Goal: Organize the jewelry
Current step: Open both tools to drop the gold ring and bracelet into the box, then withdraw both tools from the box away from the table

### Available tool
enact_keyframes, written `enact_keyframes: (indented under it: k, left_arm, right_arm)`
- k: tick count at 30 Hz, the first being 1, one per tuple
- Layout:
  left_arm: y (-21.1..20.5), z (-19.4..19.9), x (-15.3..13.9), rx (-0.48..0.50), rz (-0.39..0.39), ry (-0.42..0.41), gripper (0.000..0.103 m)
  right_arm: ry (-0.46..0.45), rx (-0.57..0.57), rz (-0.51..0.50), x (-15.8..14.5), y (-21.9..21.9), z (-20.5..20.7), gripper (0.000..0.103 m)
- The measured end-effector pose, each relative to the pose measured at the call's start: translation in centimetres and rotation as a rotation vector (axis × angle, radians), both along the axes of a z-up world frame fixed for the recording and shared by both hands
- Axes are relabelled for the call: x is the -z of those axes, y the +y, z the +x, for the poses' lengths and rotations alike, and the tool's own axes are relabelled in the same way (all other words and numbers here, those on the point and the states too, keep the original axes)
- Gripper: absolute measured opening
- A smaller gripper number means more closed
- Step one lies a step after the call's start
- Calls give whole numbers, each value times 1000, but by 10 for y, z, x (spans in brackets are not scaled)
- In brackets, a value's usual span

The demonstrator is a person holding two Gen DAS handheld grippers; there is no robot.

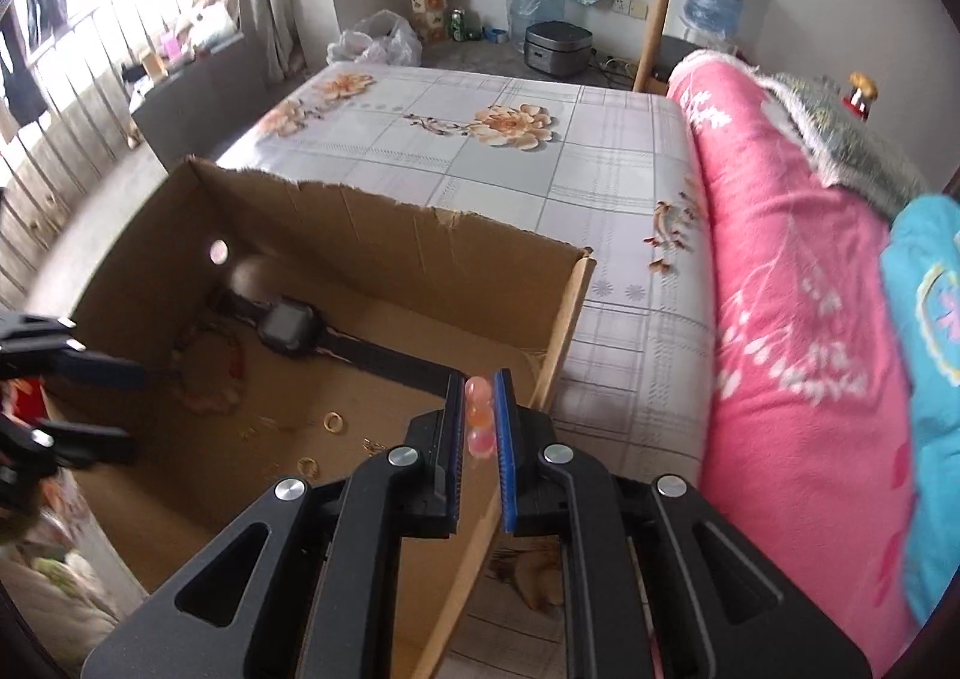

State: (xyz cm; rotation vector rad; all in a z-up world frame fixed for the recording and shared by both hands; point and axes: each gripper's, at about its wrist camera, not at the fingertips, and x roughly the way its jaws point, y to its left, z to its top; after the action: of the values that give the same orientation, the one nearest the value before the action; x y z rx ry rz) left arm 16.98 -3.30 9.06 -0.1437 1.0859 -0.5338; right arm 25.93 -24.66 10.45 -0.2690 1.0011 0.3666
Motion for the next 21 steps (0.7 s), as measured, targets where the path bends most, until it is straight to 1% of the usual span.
enact_keyframes:
  k: [1,4,7,10,12,13,14,15,16,17,18,19,21]
  left_arm:
    - [11,-11,-6,-26,-11,-31,49]
    - [45,-26,-18,-86,-27,-79,49]
    - [68,-36,-25,-155,-15,-140,50]
    - [96,-47,-35,-234,0,-200,57]
    - [113,-52,-37,-279,0,-229,65]
    - [120,-53,-36,-301,-2,-231,69]
    - [127,-52,-32,-326,-13,-218,72]
    - [134,-50,-27,-342,-34,-194,72]
    - [140,-46,-19,-352,-67,-158,73]
    - [143,-41,-9,-349,-112,-115,73]
    - [143,-37,-2,-343,-141,-82,73]
    - [141,-30,9,-334,-170,-39,73]
    - [134,-24,25,-303,-206,10,73]
  right_arm:
    - [-1,4,9,-4,0,-4,11]
    - [-30,30,39,-16,-5,-18,11]
    - [-55,82,96,-26,-12,-33,11]
    - [-99,186,178,-36,-29,-60,11]
    - [-125,258,228,-36,-40,-78,19]
    - [-131,308,269,-34,-48,-89,28]
    - [-129,343,305,-31,-54,-95,32]
    - [-117,390,369,-25,-64,-104,35]
    - [-91,426,441,-16,-73,-109,36]
    - [-66,447,488,-8,-78,-111,36]
    - [-19,480,539,5,-84,-111,36]
    - [24,512,570,17,-88,-110,36]
    - [97,503,605,35,-86,-104,36]
